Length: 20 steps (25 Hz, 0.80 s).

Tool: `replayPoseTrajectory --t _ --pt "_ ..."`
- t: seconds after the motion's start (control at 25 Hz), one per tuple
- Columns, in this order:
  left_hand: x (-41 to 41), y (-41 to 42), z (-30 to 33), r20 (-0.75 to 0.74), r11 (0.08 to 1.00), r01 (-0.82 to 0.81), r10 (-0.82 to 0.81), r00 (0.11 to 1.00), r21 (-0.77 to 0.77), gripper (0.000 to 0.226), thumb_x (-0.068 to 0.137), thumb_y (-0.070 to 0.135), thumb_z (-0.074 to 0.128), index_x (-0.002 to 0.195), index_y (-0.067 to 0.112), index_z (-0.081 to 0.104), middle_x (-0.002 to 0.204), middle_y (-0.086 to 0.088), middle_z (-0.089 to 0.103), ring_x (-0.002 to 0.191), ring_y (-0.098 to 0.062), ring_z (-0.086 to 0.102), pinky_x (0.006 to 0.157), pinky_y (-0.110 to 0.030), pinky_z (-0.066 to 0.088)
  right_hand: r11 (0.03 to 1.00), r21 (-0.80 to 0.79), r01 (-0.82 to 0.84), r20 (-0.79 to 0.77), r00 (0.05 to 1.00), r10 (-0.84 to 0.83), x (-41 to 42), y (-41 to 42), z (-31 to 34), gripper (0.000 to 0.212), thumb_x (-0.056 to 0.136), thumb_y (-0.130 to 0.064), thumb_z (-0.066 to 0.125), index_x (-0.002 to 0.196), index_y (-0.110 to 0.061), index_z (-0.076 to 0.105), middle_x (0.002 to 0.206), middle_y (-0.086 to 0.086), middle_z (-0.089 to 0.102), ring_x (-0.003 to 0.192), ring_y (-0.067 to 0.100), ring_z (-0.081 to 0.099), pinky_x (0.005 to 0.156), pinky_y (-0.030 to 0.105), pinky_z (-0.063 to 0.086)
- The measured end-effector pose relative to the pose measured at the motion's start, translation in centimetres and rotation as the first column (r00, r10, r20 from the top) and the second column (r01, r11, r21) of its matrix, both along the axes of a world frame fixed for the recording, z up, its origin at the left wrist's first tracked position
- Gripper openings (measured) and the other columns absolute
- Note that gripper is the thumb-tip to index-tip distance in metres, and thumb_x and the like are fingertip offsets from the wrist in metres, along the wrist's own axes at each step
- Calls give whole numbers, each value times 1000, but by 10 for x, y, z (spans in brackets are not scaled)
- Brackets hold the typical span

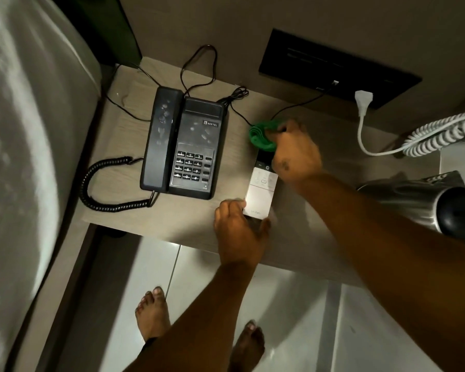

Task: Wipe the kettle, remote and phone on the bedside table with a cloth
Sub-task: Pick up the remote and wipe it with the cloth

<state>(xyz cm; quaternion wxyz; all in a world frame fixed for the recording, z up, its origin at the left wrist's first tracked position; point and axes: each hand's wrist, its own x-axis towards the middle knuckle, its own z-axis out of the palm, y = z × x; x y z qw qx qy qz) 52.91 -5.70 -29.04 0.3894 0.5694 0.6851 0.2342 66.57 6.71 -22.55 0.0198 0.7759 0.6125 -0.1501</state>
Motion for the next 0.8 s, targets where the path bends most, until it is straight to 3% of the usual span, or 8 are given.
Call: replayPoseTrajectory --t 0.08,0.2,0.28,0.44,0.56,0.64,0.72,0.8 --pt "0 -1 -2 13 1000 -20 20 1000 6 59 67 40 90 108 11 60 112 -8 62 106 -26 55 90 -43 54 1000 16 23 -63 998 -22 -13 -21 -1 38 95 -18 50 133 -23 47 126 12 44 115 30 45 92 43 46" --pt "0 -2 -6 61 999 -31 30 998 31 43 71 30 84 102 12 61 107 -7 61 100 -25 54 89 -47 53 990 138 41 -191 982 -14 -36 -85 -7 22 97 -37 46 114 -24 52 105 2 50 97 23 53 76 34 44" --pt "-1 -1 -7 75 999 -27 25 997 22 35 72 25 79 98 12 60 105 -7 60 98 -25 53 87 -50 52 991 133 22 -169 986 1 -40 -108 -9 27 96 -48 43 107 -25 50 101 0 50 94 23 55 79 36 47" --pt "-2 -3 -9 57 999 -18 16 998 36 51 67 35 88 103 12 61 110 -6 62 103 -23 55 90 -43 53 993 121 -11 -67 998 20 -24 -74 -4 29 95 -20 49 124 -18 54 118 13 50 107 32 47 86 43 47" --pt "-1 -1 -6 30 1000 -3 2 1000 9 60 67 42 90 108 12 59 113 -7 61 107 -24 56 90 -39 55 999 -30 -14 50 999 16 -8 -17 -4 45 89 -7 53 131 -22 53 129 12 42 119 32 39 93 44 43" --pt "0 0 -5 22 1000 -12 12 1000 -3 61 66 41 91 109 11 59 114 -7 62 107 -24 56 90 -39 55 999 -47 0 44 999 2 -10 -11 -4 46 89 -7 54 132 -23 52 130 12 41 121 31 38 94 43 44" --pt "1 1 -3 37 999 -38 38 999 -3 58 66 37 91 108 11 60 112 -7 62 106 -24 56 91 -39 54 999 38 -21 17 1000 21 -21 -41 -7 42 91 -14 55 132 -22 50 125 14 45 114 34 42 88 45 49" --pt "1 1 -4 66 998 -52 51 997 20 44 71 33 80 103 10 61 108 -7 62 102 -24 54 90 -43 52 996 92 0 -119 993 11 -35 -86 -4 37 91 -20 58 128 -17 52 115 19 51 105 38 50 80 49 51"
